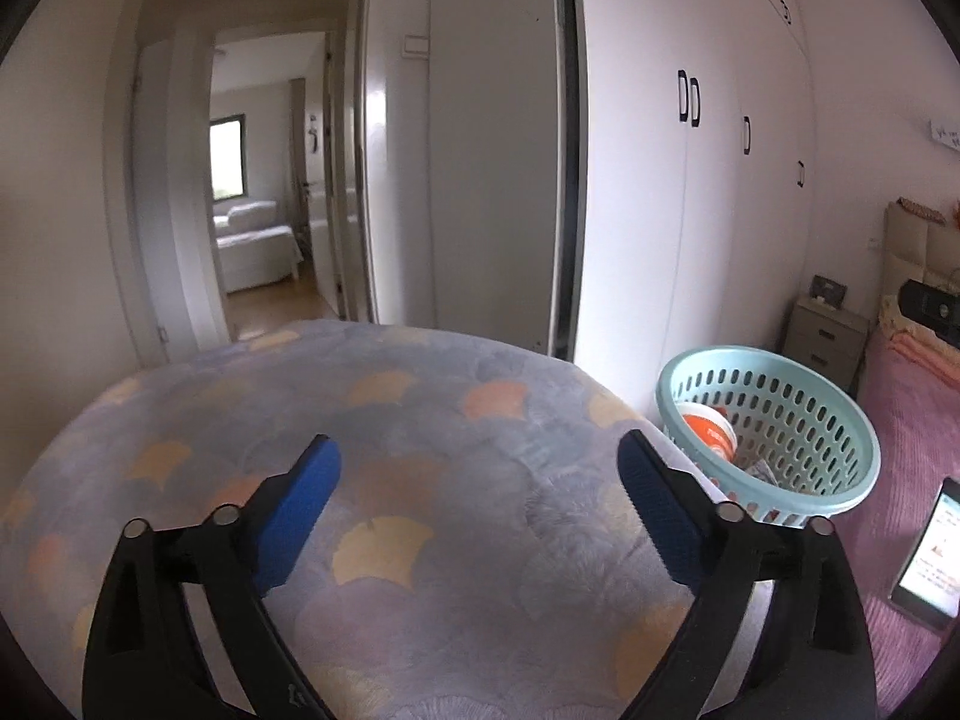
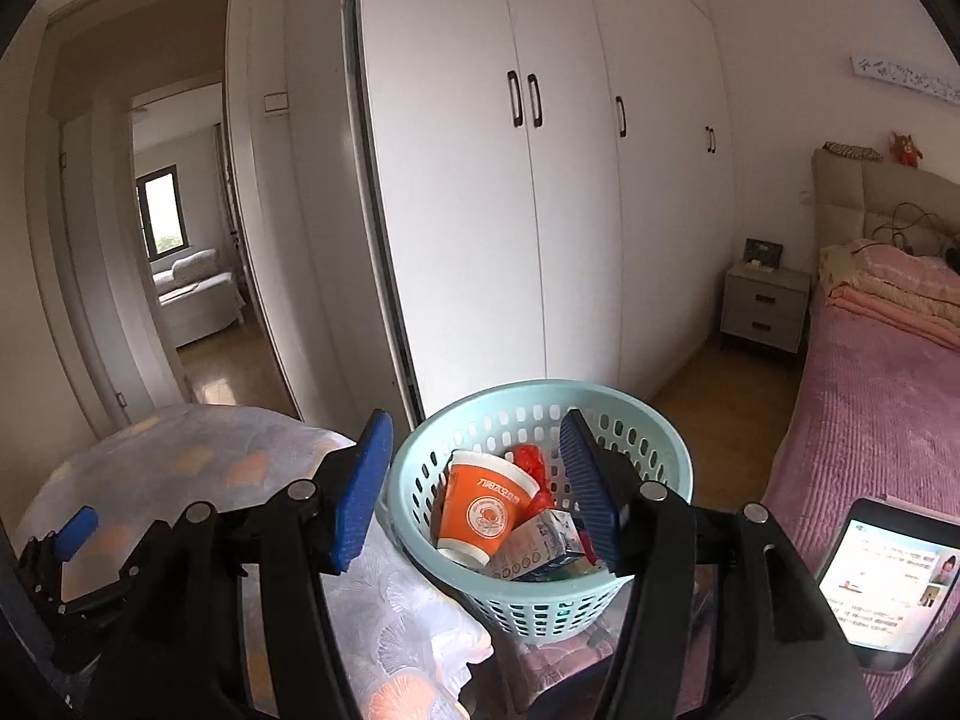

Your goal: Collect trash

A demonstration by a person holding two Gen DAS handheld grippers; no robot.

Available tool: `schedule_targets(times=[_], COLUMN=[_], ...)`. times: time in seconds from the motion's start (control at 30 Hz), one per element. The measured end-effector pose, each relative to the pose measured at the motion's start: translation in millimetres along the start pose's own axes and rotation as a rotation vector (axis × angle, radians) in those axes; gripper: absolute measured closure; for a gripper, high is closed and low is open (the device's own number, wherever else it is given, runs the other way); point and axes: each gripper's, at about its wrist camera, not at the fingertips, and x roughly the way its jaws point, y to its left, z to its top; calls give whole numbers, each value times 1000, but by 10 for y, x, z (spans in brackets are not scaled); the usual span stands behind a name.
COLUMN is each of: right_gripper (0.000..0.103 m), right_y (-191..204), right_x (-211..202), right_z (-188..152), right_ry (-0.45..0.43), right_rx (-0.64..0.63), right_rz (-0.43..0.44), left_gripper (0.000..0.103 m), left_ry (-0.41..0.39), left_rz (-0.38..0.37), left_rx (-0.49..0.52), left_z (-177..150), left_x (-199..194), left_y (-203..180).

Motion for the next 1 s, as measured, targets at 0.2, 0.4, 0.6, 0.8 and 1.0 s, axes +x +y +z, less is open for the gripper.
schedule_targets(times=[0.2, 0.4, 0.6, 0.8, 1.0], right_gripper=[48, 47, 45, 45, 45], right_y=[10, 26, 51, 77, 55], right_x=[-111, -179, -201, -198, -173], right_z=[-56, -105, -133, -163, -153], right_ry=[14, 19, 26, 37, 44], right_rx=[10, 6, -8, -18, -17], right_rz=[-28, -41, -37, -25, -28], left_gripper=[11, 11, 11, 11, 11], left_ry=[10, -19, -38, -38, -36], left_rz=[-13, 3, 17, 20, 17], left_rx=[-42, 19, 54, 58, 60], left_z=[-27, -49, -51, -52, -48], left_x=[2, -60, -94, -90, -91], left_y=[85, -38, -104, -112, -106])
